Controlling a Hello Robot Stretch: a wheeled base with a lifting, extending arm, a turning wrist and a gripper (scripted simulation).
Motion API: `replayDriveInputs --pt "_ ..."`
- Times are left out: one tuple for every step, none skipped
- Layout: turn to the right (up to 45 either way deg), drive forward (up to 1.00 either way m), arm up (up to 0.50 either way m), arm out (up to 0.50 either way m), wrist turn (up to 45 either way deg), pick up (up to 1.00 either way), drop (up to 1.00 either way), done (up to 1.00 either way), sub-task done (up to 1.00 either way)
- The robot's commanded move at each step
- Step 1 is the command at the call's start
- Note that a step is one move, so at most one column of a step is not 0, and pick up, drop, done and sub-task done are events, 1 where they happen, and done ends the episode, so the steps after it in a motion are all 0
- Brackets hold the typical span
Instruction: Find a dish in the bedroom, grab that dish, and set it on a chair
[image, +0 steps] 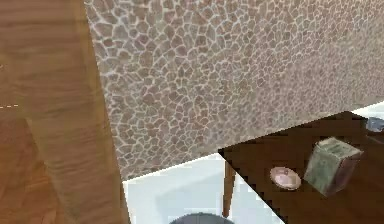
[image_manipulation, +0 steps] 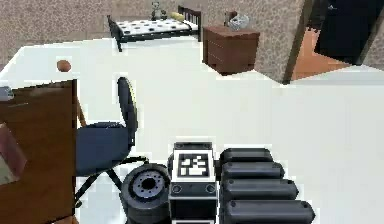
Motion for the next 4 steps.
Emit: replayDriveInputs --pt "45.0 0.0 0.0 0.0 0.0 0.0 0.0 0.0 0.0" --pt "18.0 0.0 0.0 0.0 0.0 0.0 0.0 0.0 0.0" --pt "0.0 0.3 0.0 0.0 0.0 0.0 0.0 0.0 0.0" --pt "36.0 0.0 0.0 0.0 0.0 0.0 0.0 0.0 0.0"
